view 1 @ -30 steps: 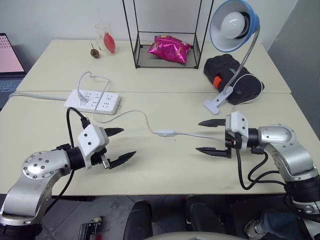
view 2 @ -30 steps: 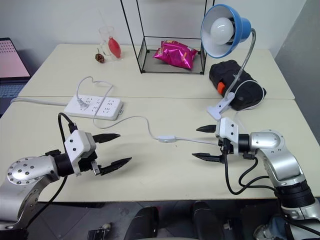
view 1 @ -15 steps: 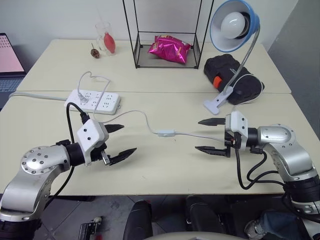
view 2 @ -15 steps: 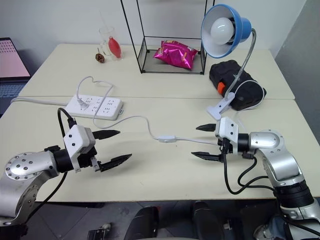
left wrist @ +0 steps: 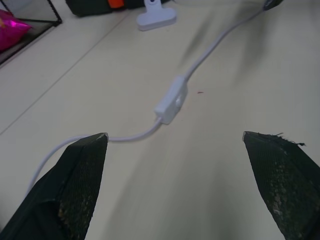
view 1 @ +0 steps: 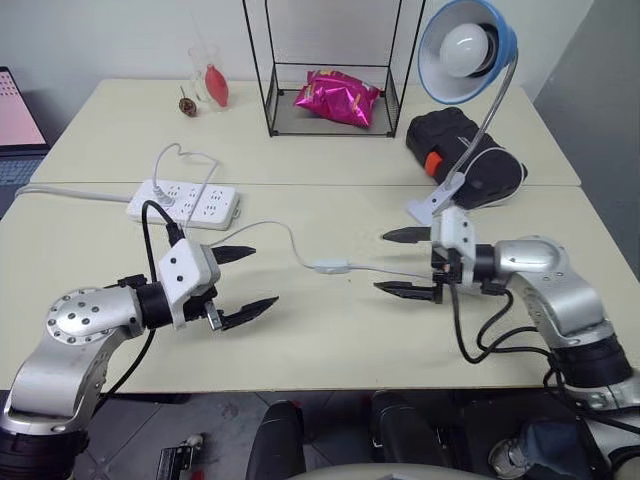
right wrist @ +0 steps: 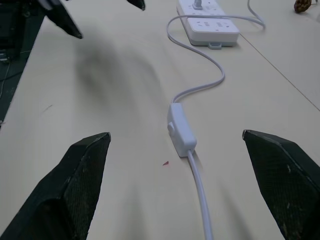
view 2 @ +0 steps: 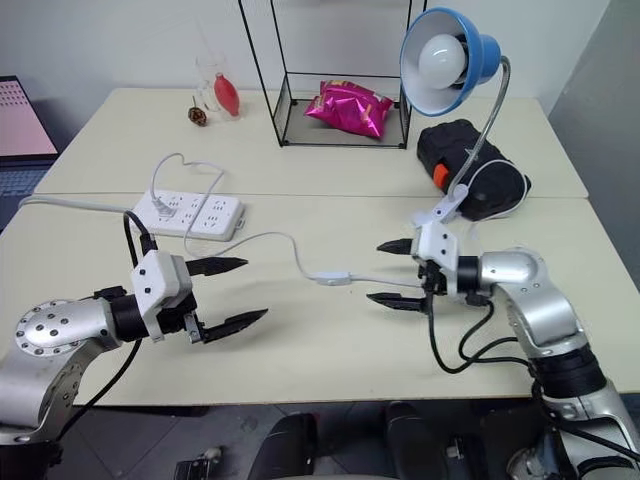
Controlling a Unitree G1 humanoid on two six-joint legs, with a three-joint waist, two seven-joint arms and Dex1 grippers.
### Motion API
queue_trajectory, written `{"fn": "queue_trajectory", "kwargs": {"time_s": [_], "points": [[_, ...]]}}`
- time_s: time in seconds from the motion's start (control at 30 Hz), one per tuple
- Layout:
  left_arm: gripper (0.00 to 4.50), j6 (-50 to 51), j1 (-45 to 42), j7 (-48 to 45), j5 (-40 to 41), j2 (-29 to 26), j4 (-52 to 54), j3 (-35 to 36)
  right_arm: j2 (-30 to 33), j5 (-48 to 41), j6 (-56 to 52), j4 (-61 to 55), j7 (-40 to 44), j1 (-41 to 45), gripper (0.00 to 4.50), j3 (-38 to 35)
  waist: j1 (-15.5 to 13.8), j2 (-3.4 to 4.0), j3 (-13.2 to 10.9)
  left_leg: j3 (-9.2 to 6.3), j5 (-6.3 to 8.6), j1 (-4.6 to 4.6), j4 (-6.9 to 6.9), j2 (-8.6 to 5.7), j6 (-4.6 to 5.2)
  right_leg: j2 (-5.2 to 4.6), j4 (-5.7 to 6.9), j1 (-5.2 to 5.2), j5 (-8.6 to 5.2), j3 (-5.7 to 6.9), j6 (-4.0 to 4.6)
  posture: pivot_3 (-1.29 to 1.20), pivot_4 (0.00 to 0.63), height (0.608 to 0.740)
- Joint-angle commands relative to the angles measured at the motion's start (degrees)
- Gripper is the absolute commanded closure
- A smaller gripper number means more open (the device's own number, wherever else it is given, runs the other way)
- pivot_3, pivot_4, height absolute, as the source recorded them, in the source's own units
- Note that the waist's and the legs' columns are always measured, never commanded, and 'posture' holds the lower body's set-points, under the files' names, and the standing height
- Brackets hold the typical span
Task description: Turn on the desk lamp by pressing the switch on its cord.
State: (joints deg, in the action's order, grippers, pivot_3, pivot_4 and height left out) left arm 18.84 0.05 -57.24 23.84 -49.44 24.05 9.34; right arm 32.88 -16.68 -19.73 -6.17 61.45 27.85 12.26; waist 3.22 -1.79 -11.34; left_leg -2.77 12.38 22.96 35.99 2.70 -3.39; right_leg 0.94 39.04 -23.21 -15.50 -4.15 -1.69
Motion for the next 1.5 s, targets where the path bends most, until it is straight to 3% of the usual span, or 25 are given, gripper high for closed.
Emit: {"fn": "queue_trajectory", "kwargs": {"time_s": [0.03, 0.43, 0.9, 1.0, 1.33, 1.47, 1.5], "points": [[0.02, 0.1, 0.4, -1.9, 1.1, -0.9, 1.9, -0.2, -1.9, 3.1, 2.6, 5.2, 0.3, 3.9, 0.07, 2.4, 0.0, 0.0, 0.0, 0.0, 0.0, 0.01, 0.0, 0.0, 0.0, 0.0, 0.0, 0.0, 0.0, 0.01, 0.0, 0.0, 0.15, 0.74], [0.02, -0.3, 0.2, -2.1, 0.0, -0.7, 2.0, -1.1, -10.1, 8.4, 10.0, 26.8, 4.0, 14.9, 0.07, 6.6, 0.0, 0.03, 0.0, -0.01, 0.0, 0.03, -0.01, 0.0, 0.0, 0.01, -0.01, -0.01, -0.01, 0.03, 0.02, 0.0, 0.15, 0.74], [0.02, -2.5, 1.4, -2.9, -2.3, -1.0, 1.0, -1.6, -13.9, 11.5, 13.7, 34.4, 5.6, 16.4, 0.07, 6.7, 0.0, 0.04, 0.0, -0.01, 0.0, 0.01, -0.01, 0.01, 0.0, 0.01, 0.02, -0.01, 0.0, 0.02, 0.02, 0.0, 0.15, 0.74], [0.0, -3.3, 2.4, -3.1, -2.8, -1.1, 0.8, -1.7, -14.3, 11.9, 14.5, 35.6, 5.4, 16.6, 0.63, 6.6, 0.0, 0.04, 0.0, -0.01, 0.0, 0.02, -0.02, 0.01, 0.0, 0.01, 0.02, -0.01, 0.0, 0.02, 0.02, 0.0, 0.15, 0.74], [0.0, -4.5, 3.1, -3.3, -2.6, -0.6, 0.2, -1.1, -14.1, 14.0, 18.2, 37.3, 6.1, 16.7, 3.26, 7.3, 0.0, 0.04, 0.0, -0.01, 0.0, 0.02, -0.01, 0.01, 0.0, 0.01, 0.01, -0.01, 0.0, 0.02, 0.02, 0.0, 0.15, 0.74], [0.0, -4.5, 3.0, -3.0, -2.5, -0.4, -0.1, -1.0, -13.9, 15.3, 20.5, 37.4, 6.5, 16.5, 4.11, 7.8, 0.1, 0.04, 0.0, -0.01, 0.0, 0.02, -0.02, 0.01, 0.0, 0.01, 0.01, -0.01, 0.0, 0.02, 0.02, 0.0, 0.15, 0.74], [0.0, -4.6, 3.0, -3.0, -2.4, -0.4, -0.2, -0.9, -13.9, 15.6, 21.1, 37.3, 6.7, 16.5, 4.14, 8.0, 0.0, 0.04, 0.0, -0.01, 0.0, 0.02, -0.02, 0.01, 0.0, 0.0, 0.01, -0.01, 0.0, 0.02, 0.02, 0.0, 0.15, 0.74]]}}
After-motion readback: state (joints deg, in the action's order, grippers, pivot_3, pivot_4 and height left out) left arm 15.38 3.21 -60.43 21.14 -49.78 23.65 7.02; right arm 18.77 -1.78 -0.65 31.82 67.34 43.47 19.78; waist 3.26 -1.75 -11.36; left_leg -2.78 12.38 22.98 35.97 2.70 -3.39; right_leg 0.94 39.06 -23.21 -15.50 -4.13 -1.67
